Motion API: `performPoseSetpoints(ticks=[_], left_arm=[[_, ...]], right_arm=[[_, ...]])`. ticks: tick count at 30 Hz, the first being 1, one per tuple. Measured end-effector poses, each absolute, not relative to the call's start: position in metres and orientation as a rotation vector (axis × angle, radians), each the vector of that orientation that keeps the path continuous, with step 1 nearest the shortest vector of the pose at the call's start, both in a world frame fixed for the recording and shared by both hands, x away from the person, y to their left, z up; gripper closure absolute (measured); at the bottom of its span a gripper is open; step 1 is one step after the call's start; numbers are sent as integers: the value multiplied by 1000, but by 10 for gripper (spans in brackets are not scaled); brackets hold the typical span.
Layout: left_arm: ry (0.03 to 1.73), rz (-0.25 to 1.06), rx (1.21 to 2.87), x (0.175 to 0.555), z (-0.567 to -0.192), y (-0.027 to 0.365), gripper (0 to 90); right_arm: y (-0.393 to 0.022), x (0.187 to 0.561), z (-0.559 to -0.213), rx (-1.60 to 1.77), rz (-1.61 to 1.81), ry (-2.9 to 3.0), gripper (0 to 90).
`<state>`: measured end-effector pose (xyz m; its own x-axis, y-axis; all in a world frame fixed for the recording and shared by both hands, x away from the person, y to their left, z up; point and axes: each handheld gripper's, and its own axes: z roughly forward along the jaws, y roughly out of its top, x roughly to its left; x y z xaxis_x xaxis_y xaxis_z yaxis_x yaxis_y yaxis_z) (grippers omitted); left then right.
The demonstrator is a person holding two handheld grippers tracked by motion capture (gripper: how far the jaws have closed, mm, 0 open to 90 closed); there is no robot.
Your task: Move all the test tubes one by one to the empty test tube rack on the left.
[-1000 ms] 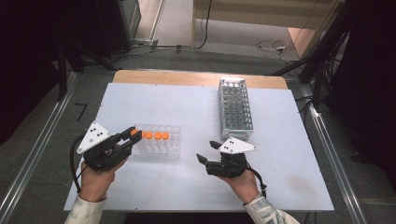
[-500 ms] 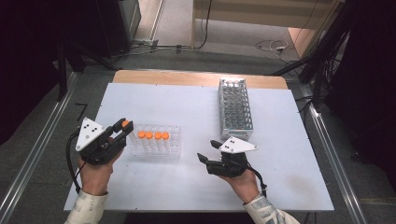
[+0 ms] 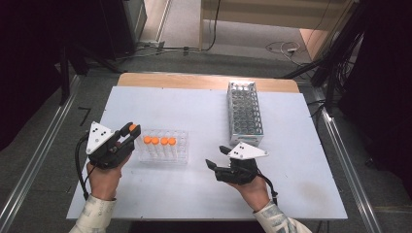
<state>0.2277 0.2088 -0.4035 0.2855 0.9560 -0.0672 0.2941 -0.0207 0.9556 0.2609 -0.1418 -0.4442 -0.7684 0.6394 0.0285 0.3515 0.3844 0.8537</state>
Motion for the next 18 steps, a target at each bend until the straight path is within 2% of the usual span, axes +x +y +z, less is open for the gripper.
performPoseSetpoints(ticks=[18], left_arm=[[1228,807,1553,230,-424,202,686]], right_arm=[[-141,260,-444,852,1323,2344,331]])
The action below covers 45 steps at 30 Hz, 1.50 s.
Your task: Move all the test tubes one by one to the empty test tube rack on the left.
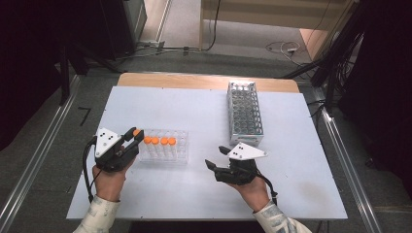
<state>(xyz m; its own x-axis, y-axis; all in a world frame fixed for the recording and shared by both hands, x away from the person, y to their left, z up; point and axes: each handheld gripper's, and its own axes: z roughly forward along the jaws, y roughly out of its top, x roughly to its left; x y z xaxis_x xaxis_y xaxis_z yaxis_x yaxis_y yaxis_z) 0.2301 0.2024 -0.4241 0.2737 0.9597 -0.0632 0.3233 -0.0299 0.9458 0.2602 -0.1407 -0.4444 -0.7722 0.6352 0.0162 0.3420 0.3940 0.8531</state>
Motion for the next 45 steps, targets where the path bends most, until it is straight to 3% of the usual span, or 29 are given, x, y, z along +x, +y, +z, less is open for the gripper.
performPoseSetpoints(ticks=[31,45], left_arm=[[1249,768,1526,229,-429,204,656],[1253,770,1502,227,-427,205,593]], right_arm=[[-139,260,-446,852,1319,2354,332],[-140,260,-446,852,1325,2350,332]])
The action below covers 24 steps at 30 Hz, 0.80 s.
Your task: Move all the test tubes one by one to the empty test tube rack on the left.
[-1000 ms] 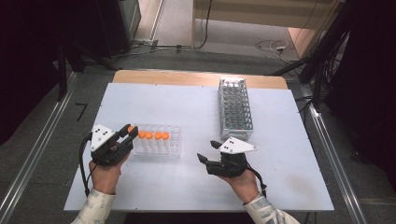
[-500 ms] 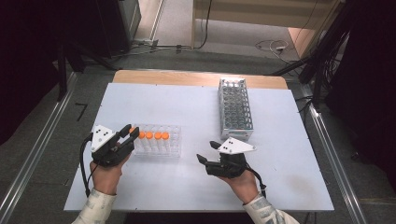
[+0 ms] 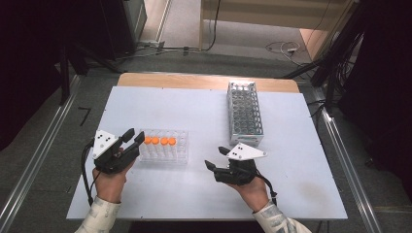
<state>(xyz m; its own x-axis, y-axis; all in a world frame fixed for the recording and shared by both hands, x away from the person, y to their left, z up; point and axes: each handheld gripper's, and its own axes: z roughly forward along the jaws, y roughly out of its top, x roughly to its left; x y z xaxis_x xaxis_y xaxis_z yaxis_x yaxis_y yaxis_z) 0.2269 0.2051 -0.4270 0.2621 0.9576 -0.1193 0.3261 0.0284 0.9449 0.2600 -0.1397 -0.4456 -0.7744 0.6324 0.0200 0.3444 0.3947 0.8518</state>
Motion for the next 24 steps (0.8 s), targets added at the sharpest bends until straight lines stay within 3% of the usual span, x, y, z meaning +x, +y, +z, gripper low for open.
performPoseSetpoints(ticks=[5,24], left_arm=[[1255,759,1496,227,-426,206,584],[1286,716,1483,229,-426,205,333]], right_arm=[[-140,260,-445,856,1324,2349,332],[-146,264,-444,878,1324,2325,331]])
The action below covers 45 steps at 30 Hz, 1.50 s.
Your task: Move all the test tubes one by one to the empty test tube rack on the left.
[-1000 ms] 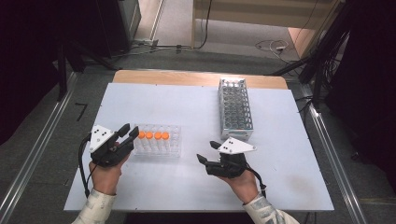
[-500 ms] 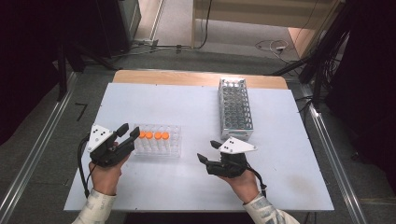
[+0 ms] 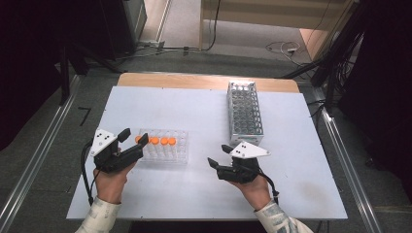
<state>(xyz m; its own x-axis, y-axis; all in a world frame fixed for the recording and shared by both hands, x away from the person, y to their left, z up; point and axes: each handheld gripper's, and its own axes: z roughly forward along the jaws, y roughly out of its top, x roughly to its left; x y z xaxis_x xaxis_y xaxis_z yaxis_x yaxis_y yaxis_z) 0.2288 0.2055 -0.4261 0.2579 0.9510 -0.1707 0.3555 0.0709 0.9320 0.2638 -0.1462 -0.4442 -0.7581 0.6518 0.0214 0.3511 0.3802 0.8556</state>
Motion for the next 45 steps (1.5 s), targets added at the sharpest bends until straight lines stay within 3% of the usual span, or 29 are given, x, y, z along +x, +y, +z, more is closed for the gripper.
performPoseSetpoints(ticks=[6,45], left_arm=[[1287,714,1485,229,-426,205,288],[1258,717,1492,220,-421,198,226]], right_arm=[[-148,264,-444,880,1325,2322,330],[-188,271,-436,975,1317,2221,318]])
